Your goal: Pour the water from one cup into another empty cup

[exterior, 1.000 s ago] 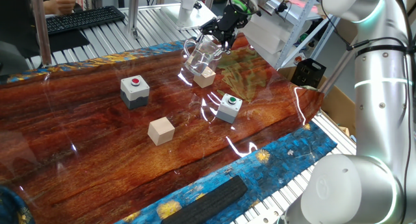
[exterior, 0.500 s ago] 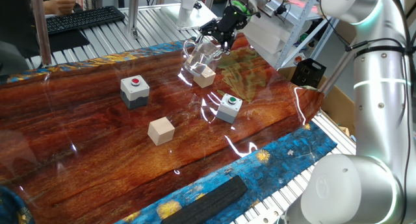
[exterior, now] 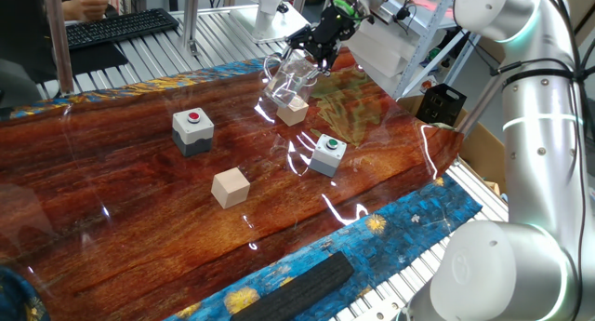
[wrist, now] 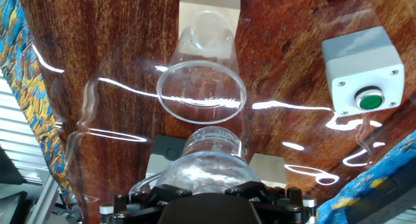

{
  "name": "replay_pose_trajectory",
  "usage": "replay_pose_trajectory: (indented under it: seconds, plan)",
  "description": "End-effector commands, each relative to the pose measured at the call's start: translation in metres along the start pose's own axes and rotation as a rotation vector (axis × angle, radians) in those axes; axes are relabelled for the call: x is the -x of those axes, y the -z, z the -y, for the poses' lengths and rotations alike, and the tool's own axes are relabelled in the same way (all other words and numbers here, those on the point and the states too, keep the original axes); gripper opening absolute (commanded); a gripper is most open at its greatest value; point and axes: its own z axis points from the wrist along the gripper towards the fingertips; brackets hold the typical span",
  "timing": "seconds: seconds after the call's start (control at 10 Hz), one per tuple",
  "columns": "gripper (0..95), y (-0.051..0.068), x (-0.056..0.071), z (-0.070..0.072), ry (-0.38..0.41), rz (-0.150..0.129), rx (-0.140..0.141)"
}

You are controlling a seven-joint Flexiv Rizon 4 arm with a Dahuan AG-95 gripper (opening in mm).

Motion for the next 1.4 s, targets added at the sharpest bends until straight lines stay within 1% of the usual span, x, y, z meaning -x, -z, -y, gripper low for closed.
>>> replay_pose_trajectory:
  seconds: [0.1, 0.4, 0.8, 1.2, 1.4]
  plan:
    - [0.0, -0.0012, -0.0013, 0.0015, -0.002, -0.002, 0.006]
    - [0.0, -0.0012, -0.0013, 0.0015, -0.006, -0.014, 0.008]
    - [0.0, -0.0013, -0.0013, 0.0014, -0.01, -0.022, 0.009]
    - [0.0, -0.0013, -0.0013, 0.0013, -0.021, -0.043, 0.014]
    - [0.0, -0.0013, -0.0013, 0.0013, -0.023, -0.045, 0.014]
